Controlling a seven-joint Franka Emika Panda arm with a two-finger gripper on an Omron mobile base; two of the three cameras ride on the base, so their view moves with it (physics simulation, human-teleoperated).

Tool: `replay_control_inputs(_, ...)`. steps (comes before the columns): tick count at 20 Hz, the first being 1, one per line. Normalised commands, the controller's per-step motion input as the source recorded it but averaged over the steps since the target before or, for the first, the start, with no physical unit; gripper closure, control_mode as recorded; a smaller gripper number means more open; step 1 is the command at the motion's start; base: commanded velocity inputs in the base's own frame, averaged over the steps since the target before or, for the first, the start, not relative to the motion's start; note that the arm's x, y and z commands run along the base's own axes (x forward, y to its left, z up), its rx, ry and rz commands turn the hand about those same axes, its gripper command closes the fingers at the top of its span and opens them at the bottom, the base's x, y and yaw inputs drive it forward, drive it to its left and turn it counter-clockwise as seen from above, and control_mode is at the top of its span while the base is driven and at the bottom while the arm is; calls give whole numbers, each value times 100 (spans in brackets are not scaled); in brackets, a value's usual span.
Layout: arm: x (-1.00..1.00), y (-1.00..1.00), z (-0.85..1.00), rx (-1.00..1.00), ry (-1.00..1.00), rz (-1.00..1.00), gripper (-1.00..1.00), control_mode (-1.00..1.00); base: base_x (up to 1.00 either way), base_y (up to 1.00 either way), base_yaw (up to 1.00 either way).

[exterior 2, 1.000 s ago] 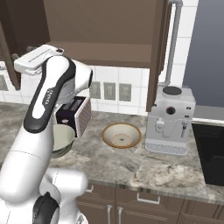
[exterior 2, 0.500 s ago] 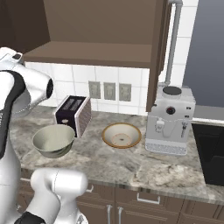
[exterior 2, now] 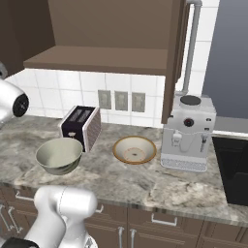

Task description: Open the cabinet. Pick the bowls from the counter and place them in the cabinet. Then close the cabinet.

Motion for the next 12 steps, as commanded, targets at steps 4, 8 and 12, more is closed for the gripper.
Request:
replay_control_inputs(4,0,-63,0,3,2,-1,-100,-100,0,0,0)
replay_control_inputs(8,-2,-100,4,11,16,0,-100,-100,0,0,0)
replay_control_inputs(12,-13,-72,9,4,16,-8,-100,-100,0,0,0)
